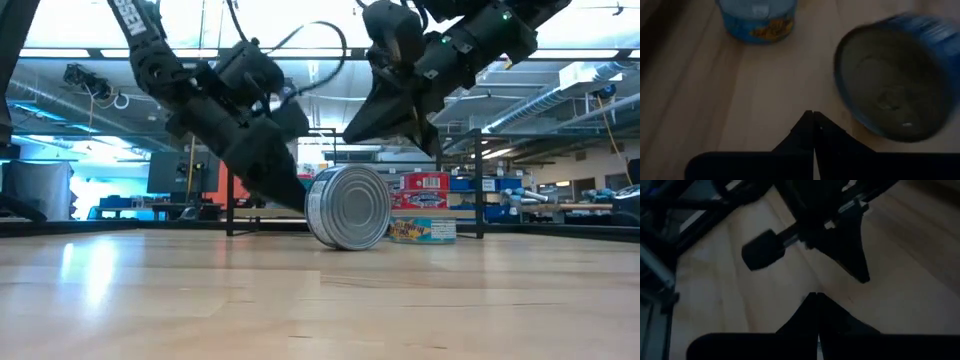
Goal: Stack canned seafood by type on shelf
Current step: Stack the blue tuna can on top of the blue tuna can on the shelf
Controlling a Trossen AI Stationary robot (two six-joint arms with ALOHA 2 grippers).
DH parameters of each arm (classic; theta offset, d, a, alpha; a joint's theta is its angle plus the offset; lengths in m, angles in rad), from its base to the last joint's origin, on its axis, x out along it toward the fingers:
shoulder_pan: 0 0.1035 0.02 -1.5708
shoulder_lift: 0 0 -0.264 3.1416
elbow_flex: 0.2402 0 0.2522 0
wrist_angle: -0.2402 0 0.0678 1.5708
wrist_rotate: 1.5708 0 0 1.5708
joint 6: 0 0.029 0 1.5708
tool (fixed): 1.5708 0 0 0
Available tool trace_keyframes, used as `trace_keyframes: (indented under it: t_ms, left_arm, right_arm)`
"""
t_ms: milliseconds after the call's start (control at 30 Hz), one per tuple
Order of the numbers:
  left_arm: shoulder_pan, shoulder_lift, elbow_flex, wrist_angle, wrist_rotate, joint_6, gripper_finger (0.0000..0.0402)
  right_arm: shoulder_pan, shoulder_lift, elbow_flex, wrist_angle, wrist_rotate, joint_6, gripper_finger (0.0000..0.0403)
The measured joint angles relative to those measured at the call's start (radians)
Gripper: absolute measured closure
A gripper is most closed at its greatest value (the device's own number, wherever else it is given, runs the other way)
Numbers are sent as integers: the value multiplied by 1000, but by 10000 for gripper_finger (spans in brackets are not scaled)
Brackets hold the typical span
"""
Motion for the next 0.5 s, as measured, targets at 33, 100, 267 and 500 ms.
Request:
trace_keyframes:
  t_ms: [33,100,267,500]
  left_arm:
    - [-1,-18,-3,-10,3,10,398]
    - [-1,-53,-18,-42,6,16,398]
    - [-1,-103,-59,-79,5,-46,398]
    - [-31,-177,-142,-55,-15,-141,398]
  right_arm:
    - [-1,-9,0,-1,-14,-22,395]
    - [-5,-27,0,-5,-22,-64,394]
    - [-14,-90,0,-40,-48,-154,385]
    - [-14,-137,7,-157,-116,-180,356]
